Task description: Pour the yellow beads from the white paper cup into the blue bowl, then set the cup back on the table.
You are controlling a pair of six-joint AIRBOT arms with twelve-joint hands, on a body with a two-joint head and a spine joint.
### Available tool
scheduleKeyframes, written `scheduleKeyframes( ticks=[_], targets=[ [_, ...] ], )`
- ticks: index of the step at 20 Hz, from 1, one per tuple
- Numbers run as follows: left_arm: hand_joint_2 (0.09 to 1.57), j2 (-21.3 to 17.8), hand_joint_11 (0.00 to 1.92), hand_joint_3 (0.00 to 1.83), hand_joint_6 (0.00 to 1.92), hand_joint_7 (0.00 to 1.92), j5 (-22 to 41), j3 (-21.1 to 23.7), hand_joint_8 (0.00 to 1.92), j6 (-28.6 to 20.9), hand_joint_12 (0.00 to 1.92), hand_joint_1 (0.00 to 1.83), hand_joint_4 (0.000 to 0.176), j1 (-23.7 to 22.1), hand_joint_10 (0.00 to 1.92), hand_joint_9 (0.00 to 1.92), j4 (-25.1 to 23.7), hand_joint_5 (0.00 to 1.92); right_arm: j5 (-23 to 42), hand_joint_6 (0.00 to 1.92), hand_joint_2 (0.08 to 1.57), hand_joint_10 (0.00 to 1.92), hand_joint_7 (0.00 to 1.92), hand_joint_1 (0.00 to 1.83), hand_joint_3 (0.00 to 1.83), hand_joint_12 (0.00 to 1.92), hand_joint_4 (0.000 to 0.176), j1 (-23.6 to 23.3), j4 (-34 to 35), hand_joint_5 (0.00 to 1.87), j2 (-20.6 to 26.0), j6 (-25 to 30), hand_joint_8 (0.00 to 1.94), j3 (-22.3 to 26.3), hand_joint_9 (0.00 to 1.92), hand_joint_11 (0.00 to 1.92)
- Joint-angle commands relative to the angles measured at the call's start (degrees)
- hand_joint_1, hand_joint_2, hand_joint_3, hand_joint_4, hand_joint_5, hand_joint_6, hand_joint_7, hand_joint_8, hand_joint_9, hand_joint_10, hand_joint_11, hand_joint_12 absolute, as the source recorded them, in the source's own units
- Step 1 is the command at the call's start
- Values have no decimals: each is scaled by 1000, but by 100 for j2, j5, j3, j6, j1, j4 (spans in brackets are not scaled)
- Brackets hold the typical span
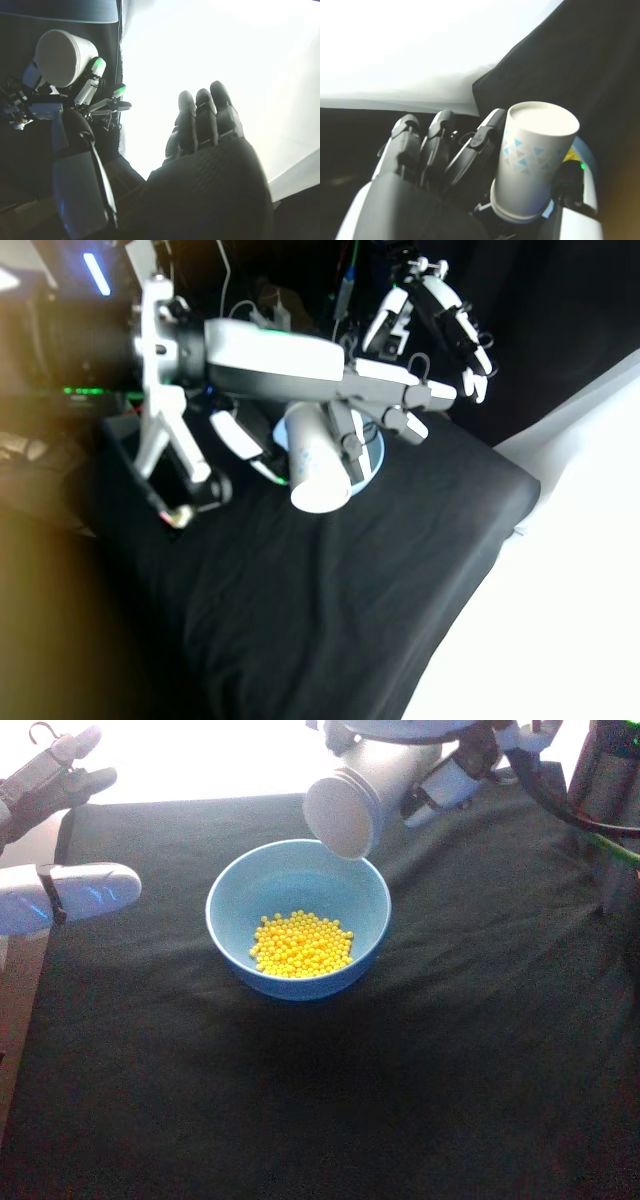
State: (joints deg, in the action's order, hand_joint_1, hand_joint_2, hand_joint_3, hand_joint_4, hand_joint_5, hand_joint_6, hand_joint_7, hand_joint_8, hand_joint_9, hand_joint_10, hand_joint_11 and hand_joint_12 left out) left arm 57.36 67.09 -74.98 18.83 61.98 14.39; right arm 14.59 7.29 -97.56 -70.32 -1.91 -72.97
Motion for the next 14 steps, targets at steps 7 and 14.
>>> scheduleKeyframes(
  ticks=[7,14],
  targets=[
    [875,11,0,2,0,329,748,13,1,-64,521,743,0,0,1,198,130,42,114,471,1000,0,653,1156,3,0,0,-92,1693,1275,238,-51,26,-390,356,0],
    [865,10,25,0,7,306,931,59,0,-127,535,728,0,215,5,221,322,65,1153,543,1011,7,934,1180,2,43,0,418,5237,1232,693,-767,35,-831,374,61]
  ],
)
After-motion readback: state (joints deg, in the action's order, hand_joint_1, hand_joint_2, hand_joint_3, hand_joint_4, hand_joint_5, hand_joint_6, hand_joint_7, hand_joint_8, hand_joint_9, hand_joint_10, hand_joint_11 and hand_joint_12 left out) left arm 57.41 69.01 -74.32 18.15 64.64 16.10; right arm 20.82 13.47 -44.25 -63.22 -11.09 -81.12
